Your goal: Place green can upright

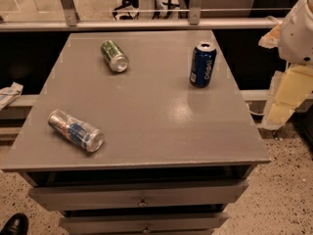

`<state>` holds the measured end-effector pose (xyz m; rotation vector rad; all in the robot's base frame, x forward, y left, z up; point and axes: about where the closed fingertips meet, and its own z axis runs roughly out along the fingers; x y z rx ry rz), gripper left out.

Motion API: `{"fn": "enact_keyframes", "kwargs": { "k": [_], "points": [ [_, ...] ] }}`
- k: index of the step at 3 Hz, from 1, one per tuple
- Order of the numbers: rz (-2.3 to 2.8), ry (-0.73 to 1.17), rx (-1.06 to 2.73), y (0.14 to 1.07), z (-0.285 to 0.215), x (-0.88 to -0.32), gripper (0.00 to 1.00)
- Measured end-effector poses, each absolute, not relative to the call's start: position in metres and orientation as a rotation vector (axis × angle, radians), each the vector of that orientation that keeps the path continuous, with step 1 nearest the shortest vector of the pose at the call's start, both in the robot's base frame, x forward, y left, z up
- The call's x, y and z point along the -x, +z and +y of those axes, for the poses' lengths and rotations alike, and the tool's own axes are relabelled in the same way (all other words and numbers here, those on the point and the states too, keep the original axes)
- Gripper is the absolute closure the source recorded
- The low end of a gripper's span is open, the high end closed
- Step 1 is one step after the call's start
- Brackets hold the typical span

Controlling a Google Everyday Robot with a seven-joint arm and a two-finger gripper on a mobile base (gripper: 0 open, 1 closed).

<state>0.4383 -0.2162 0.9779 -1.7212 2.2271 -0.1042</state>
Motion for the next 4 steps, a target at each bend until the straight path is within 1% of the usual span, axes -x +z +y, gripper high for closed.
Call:
{"fn": "enact_keyframes", "kwargs": {
  "k": [1, 2, 3, 4],
  "points": [
    [2.224, -0.079, 1.721, 0.975, -0.208, -0.444, 0.0],
    [2.208, 0.03, 1.723, 0.965, -0.174, -0.467, 0.0],
    [2.229, 0.209, 1.664, 0.952, -0.104, -0.522, 0.0],
    [2.277, 0.374, 1.525, 0.945, -0.047, -0.572, 0.0]
  ]
}}
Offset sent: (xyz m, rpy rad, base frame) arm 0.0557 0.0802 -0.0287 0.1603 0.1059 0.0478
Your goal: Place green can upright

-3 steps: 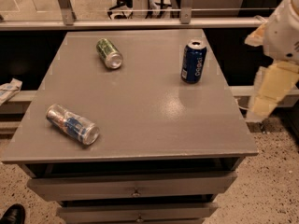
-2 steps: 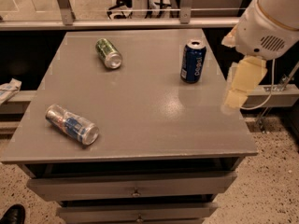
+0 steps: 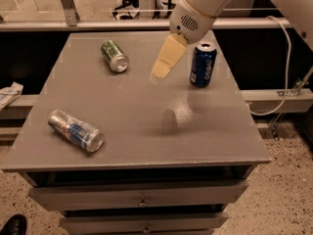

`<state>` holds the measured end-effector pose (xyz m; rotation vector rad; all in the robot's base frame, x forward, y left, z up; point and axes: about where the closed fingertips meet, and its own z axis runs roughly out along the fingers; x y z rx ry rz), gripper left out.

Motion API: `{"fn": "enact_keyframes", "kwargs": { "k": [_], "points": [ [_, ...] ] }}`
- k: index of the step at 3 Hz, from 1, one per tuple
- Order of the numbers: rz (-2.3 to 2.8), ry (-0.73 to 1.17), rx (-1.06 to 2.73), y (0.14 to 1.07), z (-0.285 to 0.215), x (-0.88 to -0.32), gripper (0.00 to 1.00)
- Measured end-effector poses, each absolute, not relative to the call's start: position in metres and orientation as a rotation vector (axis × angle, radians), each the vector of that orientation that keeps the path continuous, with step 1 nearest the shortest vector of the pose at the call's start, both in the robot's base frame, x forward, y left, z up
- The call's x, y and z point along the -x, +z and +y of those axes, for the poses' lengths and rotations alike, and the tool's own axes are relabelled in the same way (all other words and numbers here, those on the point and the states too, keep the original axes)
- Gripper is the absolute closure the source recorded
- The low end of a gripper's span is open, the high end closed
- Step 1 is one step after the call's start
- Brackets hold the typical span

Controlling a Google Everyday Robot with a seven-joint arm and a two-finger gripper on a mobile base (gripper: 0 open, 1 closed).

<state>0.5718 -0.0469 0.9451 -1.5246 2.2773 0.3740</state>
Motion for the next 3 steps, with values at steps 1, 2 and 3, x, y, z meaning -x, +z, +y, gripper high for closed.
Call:
{"fn": "enact_keyframes", "kwargs": {
  "k": [1, 2, 3],
  "points": [
    [2.275, 0.372, 1.528, 0.945, -0.047, -0.571, 0.0],
    [2.255, 0.389, 1.524, 0.946, -0.044, -0.574, 0.0],
    [2.199, 0.423, 1.457, 0.946, -0.004, -0.618, 0.0]
  ]
}}
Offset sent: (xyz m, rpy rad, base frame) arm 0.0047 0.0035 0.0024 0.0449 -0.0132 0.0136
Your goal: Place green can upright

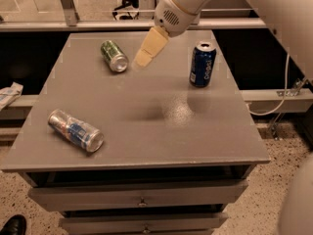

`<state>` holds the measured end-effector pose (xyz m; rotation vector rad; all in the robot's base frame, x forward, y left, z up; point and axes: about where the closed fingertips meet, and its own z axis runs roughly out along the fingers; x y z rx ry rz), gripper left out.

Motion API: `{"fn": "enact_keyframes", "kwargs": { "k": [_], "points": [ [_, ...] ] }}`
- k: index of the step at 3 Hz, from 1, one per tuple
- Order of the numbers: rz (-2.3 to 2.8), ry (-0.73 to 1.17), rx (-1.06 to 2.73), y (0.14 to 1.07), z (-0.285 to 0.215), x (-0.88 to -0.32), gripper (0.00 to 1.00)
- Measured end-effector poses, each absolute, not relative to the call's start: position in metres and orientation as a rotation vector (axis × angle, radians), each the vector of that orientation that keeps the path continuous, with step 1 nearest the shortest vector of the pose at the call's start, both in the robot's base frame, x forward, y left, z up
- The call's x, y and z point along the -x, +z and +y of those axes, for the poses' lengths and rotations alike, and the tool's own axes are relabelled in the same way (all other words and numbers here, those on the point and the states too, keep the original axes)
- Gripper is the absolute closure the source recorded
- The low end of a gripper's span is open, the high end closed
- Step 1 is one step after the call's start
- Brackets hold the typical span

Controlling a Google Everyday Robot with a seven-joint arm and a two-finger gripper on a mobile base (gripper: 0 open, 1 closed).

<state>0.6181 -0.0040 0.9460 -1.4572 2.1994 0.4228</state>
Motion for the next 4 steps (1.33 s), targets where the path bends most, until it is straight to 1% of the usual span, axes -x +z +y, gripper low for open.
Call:
{"fn": "enact_keyframes", "kwargs": {
  "k": [1, 2, 4],
  "points": [
    [2.196, 0.44, 1.383, 0.944, 0.025, -0.654, 0.0],
    [2.254, 0.439, 1.289, 0.928, 0.042, -0.693, 0.0],
    [2.42, 0.39, 1.118, 0.894, 0.068, -0.743, 0.0]
  ]
}}
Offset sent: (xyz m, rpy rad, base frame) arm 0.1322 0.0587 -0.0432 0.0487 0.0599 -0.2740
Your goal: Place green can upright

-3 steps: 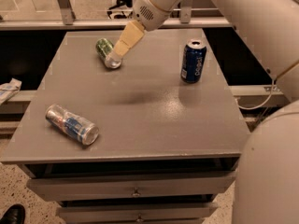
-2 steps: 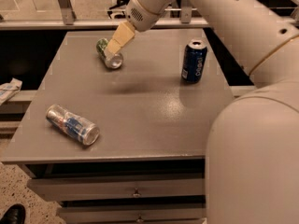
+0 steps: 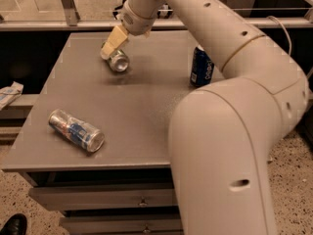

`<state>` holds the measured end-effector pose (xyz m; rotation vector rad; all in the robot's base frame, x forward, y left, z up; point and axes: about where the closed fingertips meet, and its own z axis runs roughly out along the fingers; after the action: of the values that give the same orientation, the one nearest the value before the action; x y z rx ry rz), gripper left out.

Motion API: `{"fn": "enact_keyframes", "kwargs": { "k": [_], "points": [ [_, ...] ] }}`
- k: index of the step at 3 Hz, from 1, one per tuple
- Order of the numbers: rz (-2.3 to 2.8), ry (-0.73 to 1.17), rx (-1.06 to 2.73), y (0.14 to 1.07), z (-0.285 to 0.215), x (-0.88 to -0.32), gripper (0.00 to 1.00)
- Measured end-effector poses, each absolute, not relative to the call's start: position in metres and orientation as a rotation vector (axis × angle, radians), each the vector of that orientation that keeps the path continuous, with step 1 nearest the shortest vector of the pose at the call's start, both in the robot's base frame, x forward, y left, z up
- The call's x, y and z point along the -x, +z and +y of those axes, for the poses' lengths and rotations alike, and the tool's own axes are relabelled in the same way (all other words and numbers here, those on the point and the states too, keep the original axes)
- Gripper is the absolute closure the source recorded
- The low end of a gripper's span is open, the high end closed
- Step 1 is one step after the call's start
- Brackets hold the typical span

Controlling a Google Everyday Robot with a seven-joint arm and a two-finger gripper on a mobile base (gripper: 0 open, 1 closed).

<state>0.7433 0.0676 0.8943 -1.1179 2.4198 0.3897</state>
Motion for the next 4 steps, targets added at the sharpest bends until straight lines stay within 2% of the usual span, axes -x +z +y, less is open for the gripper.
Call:
{"fn": "enact_keyframes", "kwargs": {
  "k": [4],
  "points": [
    [2.638, 0.092, 0.995, 0.851, 0.102, -0.794, 0.0]
  ]
}}
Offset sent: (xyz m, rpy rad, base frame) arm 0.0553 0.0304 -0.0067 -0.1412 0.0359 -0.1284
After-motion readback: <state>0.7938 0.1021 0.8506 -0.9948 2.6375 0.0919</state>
